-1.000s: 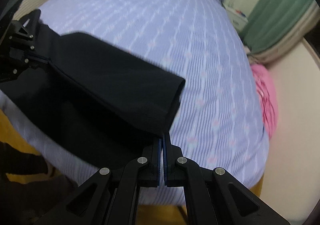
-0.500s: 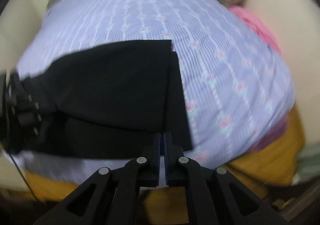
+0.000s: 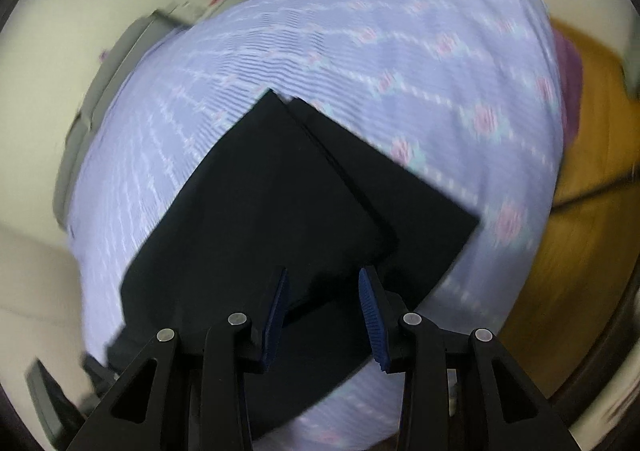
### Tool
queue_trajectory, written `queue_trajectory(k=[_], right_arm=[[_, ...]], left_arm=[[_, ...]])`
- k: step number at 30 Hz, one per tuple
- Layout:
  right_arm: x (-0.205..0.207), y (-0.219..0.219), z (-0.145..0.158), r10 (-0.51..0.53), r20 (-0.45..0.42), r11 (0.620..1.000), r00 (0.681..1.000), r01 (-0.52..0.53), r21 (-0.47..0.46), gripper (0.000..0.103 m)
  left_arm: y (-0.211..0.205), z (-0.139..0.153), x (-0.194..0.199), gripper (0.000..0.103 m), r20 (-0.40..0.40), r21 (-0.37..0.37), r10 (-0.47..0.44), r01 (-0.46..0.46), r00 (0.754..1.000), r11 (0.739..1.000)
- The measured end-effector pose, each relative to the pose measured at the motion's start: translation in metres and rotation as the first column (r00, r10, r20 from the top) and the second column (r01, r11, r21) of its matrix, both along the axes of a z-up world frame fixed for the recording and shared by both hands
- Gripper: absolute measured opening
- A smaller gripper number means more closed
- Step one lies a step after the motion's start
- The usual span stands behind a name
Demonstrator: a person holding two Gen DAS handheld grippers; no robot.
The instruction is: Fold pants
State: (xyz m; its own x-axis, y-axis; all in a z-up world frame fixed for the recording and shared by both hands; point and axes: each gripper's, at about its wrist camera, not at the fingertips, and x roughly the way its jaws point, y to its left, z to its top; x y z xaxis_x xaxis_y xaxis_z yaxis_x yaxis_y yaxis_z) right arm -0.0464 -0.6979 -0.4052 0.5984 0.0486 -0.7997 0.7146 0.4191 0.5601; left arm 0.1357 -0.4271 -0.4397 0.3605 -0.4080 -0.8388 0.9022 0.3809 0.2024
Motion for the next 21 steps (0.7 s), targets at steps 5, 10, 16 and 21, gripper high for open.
queue_trajectory(k=[5,10,16,21], right_arm=[[-0.003,0.000,-0.019,-0.101,0.027,0.990,0.995,0.098,0.100,0.038],[-0.002,-0.003,-0.033,-0.161,0.078,0.975,0.984,0.146,0.166,0.032],[0.000,-0.005,-0.015,-0.128,0.103,0.987,0.986,0.116,0.111,0.005],[-0.016,-0.004,0.024,-0.090,0.117,0.996,0.989,0.087,0.031,0.004]], left_arm=[[0.002,0.003,0.006,0.004,-0.002,-0.012,0.002,-0.002,1.000,1.000],[0.004,0.003,0.004,0.004,0.006,-0.010,-0.017,0.017,1.000,1.000],[0.006,0.011,-0.004,0.004,0.000,-0.011,-0.028,0.028,1.000,1.000],[0.007,0.027,-0.022,0.004,-0.023,-0.033,-0.037,0.036,0.999,0.999]])
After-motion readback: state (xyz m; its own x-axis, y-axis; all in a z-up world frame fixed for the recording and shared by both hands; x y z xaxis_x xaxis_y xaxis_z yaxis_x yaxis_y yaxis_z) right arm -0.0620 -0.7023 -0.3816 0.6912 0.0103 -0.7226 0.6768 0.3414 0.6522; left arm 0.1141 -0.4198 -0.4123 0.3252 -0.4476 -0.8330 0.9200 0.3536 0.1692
